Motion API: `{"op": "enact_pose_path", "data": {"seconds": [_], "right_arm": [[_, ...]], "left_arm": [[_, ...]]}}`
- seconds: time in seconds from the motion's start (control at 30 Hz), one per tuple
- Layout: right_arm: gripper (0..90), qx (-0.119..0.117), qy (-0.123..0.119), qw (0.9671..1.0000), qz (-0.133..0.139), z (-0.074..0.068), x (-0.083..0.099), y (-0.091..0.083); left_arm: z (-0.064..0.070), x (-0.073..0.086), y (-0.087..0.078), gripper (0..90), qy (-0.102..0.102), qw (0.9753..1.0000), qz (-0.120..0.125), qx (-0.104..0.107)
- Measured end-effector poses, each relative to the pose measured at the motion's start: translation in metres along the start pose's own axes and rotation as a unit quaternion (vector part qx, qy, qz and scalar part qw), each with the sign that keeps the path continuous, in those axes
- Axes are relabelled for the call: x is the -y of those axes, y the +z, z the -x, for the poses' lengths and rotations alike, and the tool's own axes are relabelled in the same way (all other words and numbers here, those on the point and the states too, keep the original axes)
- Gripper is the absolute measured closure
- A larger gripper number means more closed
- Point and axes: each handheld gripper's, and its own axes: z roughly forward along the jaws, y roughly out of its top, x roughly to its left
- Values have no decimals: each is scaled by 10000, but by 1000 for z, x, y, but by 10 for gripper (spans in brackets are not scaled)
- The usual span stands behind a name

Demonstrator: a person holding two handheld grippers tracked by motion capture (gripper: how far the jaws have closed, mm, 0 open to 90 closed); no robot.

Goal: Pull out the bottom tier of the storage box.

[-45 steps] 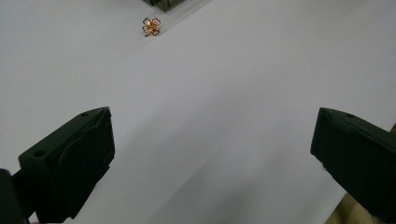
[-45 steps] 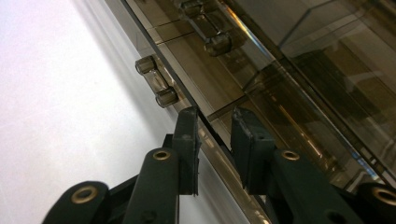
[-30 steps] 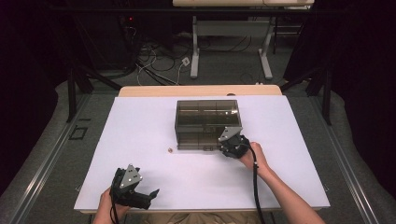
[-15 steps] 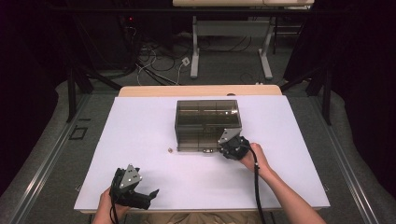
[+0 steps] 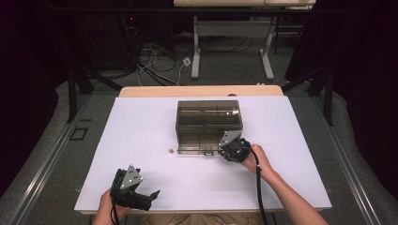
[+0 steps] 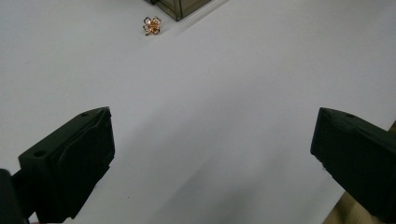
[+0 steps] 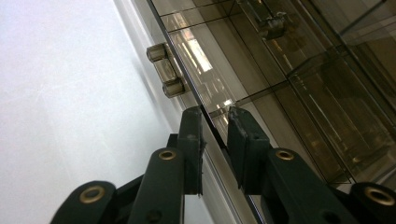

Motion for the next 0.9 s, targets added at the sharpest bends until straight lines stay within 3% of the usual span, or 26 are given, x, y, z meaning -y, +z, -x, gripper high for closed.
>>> {"op": "enact_pose_path", "data": {"seconds": [0.9], "right_arm": [[778, -211, -262, 9994, -126, -3, 0, -4]], "left_arm": [[0, 0, 0, 0, 0, 10000, 7, 7]]}}
